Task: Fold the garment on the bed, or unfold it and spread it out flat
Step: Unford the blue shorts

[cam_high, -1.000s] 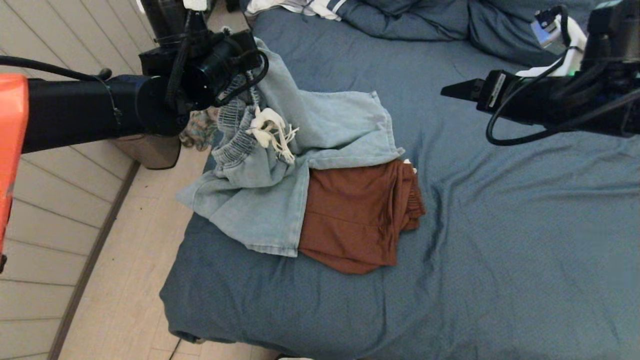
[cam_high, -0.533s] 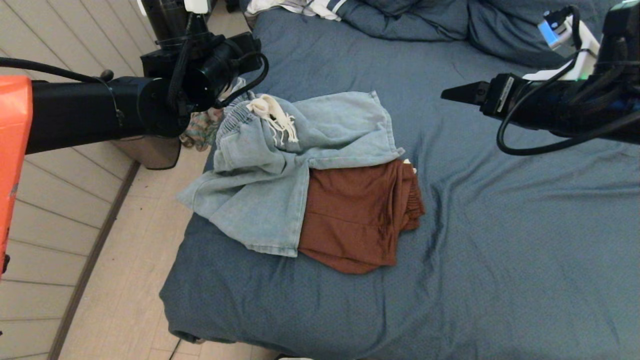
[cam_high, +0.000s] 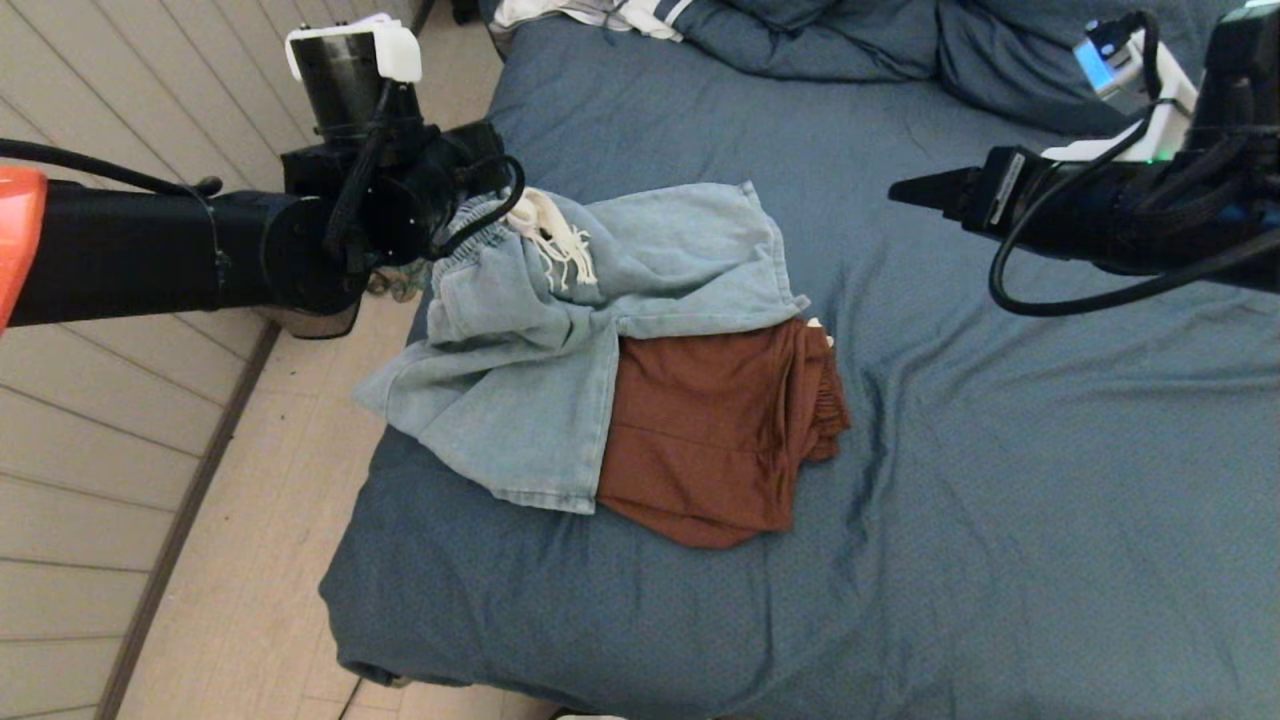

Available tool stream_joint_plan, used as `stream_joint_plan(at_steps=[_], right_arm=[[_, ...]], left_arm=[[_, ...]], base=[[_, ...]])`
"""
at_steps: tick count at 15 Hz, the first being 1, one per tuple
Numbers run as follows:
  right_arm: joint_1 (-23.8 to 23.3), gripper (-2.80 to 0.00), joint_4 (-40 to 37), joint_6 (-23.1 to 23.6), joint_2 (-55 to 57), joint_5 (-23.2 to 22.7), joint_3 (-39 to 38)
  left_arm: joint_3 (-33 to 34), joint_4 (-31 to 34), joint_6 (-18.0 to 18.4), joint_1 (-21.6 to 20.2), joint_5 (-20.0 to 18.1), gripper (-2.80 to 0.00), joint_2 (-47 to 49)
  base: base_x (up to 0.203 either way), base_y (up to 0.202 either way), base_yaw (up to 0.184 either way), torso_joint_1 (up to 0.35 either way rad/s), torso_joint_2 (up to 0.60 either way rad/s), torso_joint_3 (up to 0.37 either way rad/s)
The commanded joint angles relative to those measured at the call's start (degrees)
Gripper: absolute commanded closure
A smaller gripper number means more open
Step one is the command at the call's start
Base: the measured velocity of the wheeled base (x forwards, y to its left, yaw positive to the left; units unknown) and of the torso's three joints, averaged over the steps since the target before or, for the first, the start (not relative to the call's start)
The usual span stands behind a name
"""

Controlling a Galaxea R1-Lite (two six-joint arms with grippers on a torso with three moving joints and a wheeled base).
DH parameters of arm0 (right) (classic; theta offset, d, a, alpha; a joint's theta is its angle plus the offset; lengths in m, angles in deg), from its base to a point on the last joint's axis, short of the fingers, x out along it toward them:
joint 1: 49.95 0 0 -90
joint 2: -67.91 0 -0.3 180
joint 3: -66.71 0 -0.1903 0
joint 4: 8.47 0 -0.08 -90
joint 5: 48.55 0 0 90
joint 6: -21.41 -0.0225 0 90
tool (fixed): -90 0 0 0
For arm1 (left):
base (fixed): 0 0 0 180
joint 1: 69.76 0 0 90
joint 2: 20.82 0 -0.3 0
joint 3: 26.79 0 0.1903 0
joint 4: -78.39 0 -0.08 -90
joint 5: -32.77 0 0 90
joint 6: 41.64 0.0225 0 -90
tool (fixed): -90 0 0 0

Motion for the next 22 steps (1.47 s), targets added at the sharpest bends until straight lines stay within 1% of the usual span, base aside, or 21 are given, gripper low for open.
stream_joint_plan(at_steps=[1, 2, 4, 5, 7, 8, 9, 10, 12, 14, 15, 16, 19, 22], right_arm=[[0.13, 0.0, 0.1, 0.21, -0.03, -1.56, 0.53], [0.12, 0.0, 0.06, 0.28, 0.15, -1.87, 1.43], [-0.49, 0.0, -0.42, 0.14, 0.58, -1.84, 3.63], [-0.49, 0.0, -0.43, 0.13, 0.34, -1.82, 3.68], [-0.49, 0.0, -0.43, 0.19, 0.62, -1.74, 4.33], [-0.49, 0.0, -0.47, 0.18, 0.84, -1.74, 4.7], [-0.49, 0.0, -0.57, 0.16, 1.77, -1.72, 6.05], [-0.52, 0.0, -0.66, 0.16, 2.5, -1.66, 6.79], [-0.73, 0.0, -1.59, 0.16, 4.16, -1.57, 7.97], [-0.76, 0.0, -1.92, 0.13, 4.8, -1.48, 8.43], [-1.37, 0.0, -1.92, 0.18, 5.35, -1.55, 8.68], [-1.46, 0.0, -1.92, 0.22, 5.68, -1.56, 8.78], [-1.37, 0.0, -1.92, 0.22, 6.82, -1.56, 8.78], [-1.28, 0.0, -1.83, 0.22, 7.61, -1.73, 8.78]], left_arm=[[8.46, -0.33, -1.06, 1.56, -0.33, 0.0, -5.4], [12.25, -0.22, -1.64, 2.55, -0.62, 0.0, -7.9], [22.09, -0.07, -2.75, 4.93, -1.06, 0.0, -13.21], [27.19, -0.02, -4.06, 5.63, -1.15, 0.0, -15.71], [37.34, -0.03, -8.64, 5.97, -1.44, 0.0, -19.71], [40.48, -0.02, -11.51, 5.54, -1.69, 0.0, -20.8], [42.96, 0.26, -14.21, 5.09, -2.23, 0.0, -20.93], [44.86, 0.64, -14.98, 4.94, -2.7, 0.0, -20.38], [47.56, 0.46, -15.34, 4.89, -3.65, 0.0, -16.93], [48.67, -0.39, -16.52, 4.9, -5.55, 0.0, -14.01], [48.65, -0.42, -17.86, 5.42, -6.34, 0.0, -12.63], [48.47, -0.49, -18.79, 5.91, -6.6, -2.8, -11.28], [48.12, -0.96, -19.32, 5.84, -6.41, -2.8, -8.3], [48.44, -3.93, -19.15, 3.79, -5.64, -2.8, -6.59]], base=[[0.0, 0.0, 0.0, 0.0, 0.0, 0.0], [0.0, 0.0, 0.0, 0.0, 0.0, 0.0], [0.0, 0.0, 0.0, 0.0, 0.0, 0.0], [0.0, 0.0, 0.0, 0.0, 0.0, 0.0], [0.0, 0.0, 0.0, 0.0, 0.0, 0.0], [0.0, 0.0, 0.0, 0.0, 0.0, 0.0], [0.0, 0.0, 0.0, 0.0, 0.0, 0.0], [0.0, 0.0, 0.0, 0.0, 0.0, 0.0], [0.0, 0.0, 0.0, 0.0, 0.0, 0.0], [0.0, 0.0, 0.0, 0.0, 0.0, 0.0], [0.0, 0.0, 0.0, 0.0, 0.0, 0.0], [0.0, 0.0, 0.0, 0.0, 0.0, 0.0], [0.0, 0.0, 0.0, 0.0, 0.0, 0.0], [0.0, 0.0, 0.0, 0.0, 0.0, 0.0]])
